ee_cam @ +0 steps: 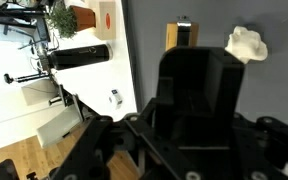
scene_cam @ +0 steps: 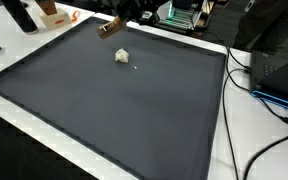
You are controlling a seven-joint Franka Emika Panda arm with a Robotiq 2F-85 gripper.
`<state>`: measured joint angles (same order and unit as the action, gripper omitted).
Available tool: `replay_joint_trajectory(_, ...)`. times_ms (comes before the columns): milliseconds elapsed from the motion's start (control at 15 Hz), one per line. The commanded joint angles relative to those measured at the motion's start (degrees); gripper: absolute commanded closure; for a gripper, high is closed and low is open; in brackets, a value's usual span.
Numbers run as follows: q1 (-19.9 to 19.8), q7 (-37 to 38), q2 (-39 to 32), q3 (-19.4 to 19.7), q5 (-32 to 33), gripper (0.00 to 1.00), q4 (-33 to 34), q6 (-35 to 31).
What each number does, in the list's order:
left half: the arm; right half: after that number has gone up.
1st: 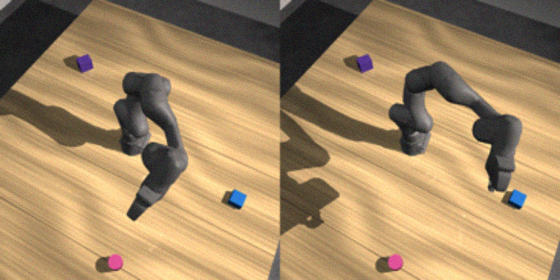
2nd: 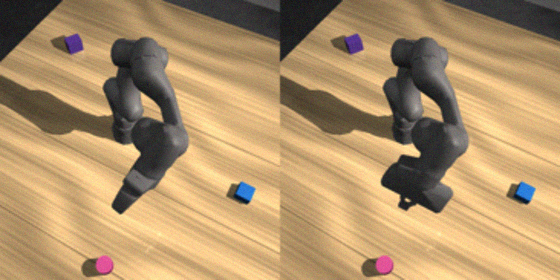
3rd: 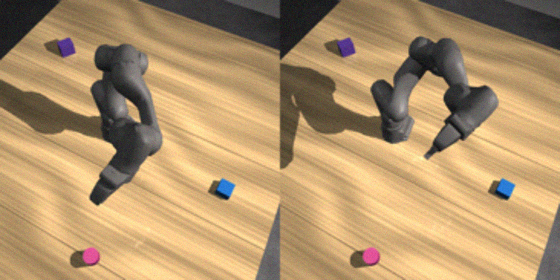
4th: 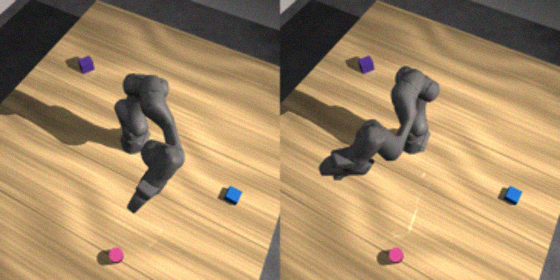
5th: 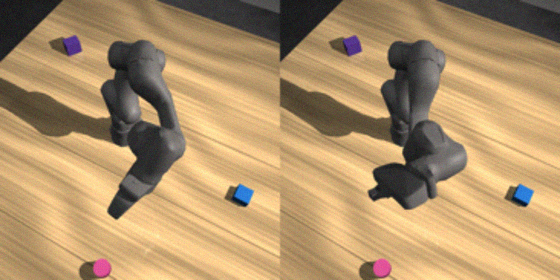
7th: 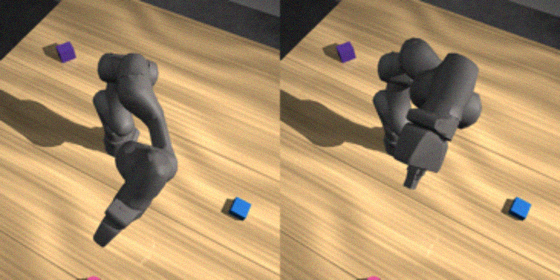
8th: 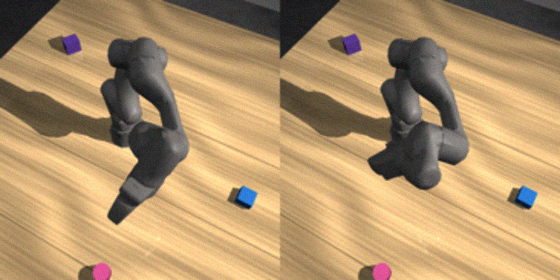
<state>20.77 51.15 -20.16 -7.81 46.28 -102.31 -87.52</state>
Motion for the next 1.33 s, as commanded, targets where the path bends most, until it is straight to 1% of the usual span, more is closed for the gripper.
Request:
replay_joint_trajectory(0, -2.1, -2.5, 4.0, -0.9, -0.4, 0.76, -2.2, -2.0)
replay_joint_trajectory(267, -4.7, -7.4, 8.0, -0.9, -4.3, 0.76, -3.2, -7.0)
replay_joint_trajectory(400, -6.3, -11.3, 10.5, -0.8, -7.8, 0.76, -3.9, -10.2)
replay_joint_trajectory(533, -8.1, -16.8, 13.1, -0.5, -12.8, 0.76, -4.7, -13.9)
replay_joint_trajectory(667, -9.8, -23.2, 16.0, 0.1, -17.9, 0.76, -5.7, -17.1)
replay_joint_trajectory(867, -12.2, -34.8, 19.5, 1.1, -25.6, 0.76, -6.5, -19.5)
replay_joint_trajectory(1067, -14.3, -47.3, 22.1, 2.1, -33.5, 0.76, -6.3, -18.6)
replay_joint_trajectory(1267, -15.7, -60.0, 24.0, 3.4, -39.5, 0.76, -6.1, -16.7)
